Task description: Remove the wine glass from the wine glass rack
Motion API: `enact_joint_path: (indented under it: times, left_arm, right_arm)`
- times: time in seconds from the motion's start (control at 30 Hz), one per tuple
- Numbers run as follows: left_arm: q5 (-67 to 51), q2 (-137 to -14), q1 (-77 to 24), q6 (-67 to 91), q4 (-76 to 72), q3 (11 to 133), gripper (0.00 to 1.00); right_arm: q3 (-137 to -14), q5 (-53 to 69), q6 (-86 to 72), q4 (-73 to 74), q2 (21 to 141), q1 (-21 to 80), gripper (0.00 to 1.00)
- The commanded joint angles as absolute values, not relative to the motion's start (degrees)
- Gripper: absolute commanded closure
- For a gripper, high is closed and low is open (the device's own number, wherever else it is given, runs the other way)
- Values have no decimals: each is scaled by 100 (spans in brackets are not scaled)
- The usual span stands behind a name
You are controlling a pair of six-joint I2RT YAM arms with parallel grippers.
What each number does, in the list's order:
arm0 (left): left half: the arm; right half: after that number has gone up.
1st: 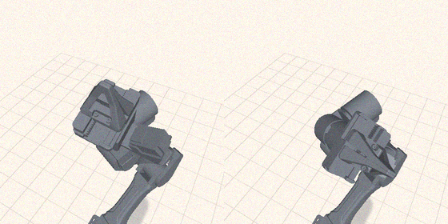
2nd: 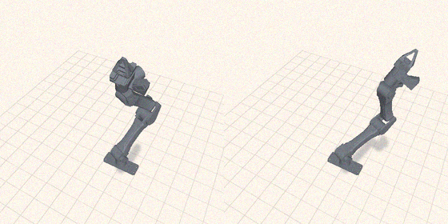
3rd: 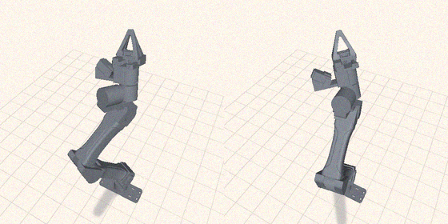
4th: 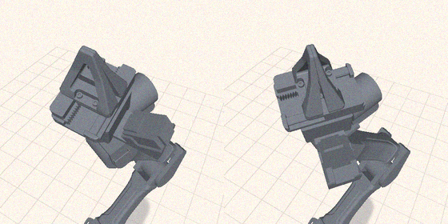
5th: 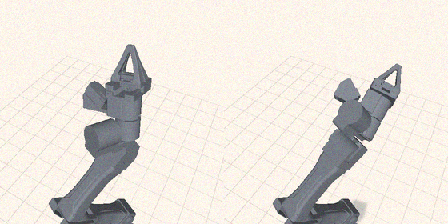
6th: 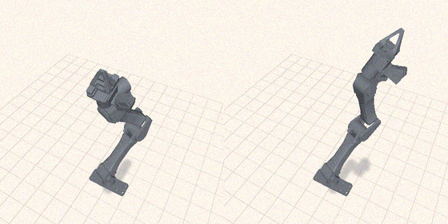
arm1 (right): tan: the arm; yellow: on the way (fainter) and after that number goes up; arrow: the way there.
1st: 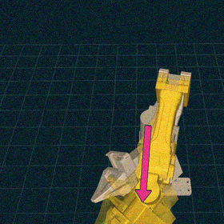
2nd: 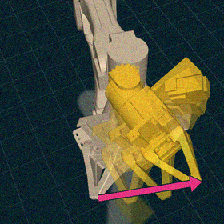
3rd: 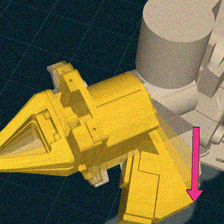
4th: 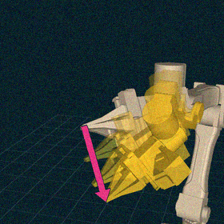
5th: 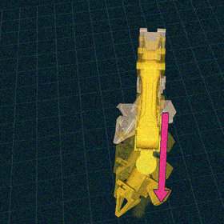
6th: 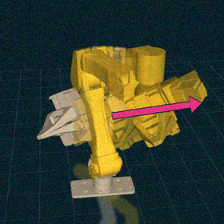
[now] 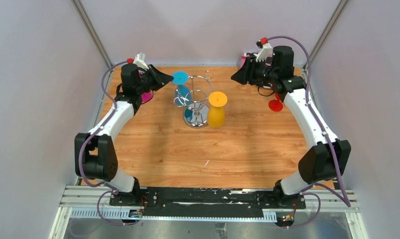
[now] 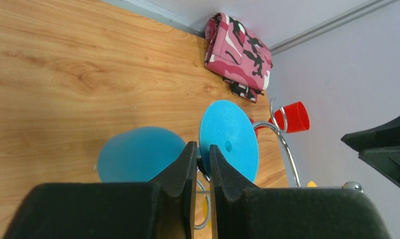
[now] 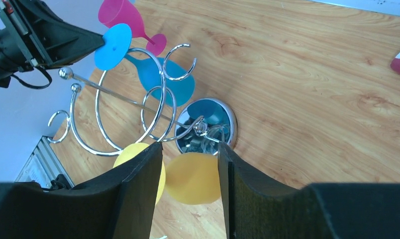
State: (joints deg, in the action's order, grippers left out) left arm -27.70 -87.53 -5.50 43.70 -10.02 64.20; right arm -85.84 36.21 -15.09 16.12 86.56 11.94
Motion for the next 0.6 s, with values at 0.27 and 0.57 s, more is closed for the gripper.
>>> enact_joint_path:
  times: [0.27, 0.57]
  left_arm:
    - [-2292, -7522, -914, 3751, 251, 5435, 100]
    - [-2065, -6827, -949, 3604, 352, 4730, 100]
  right_arm:
    - [-7739, 3557, -2114, 1414, 7965, 1267, 48]
    - [-7258, 3571, -2394, 1365, 7424, 1274, 46]
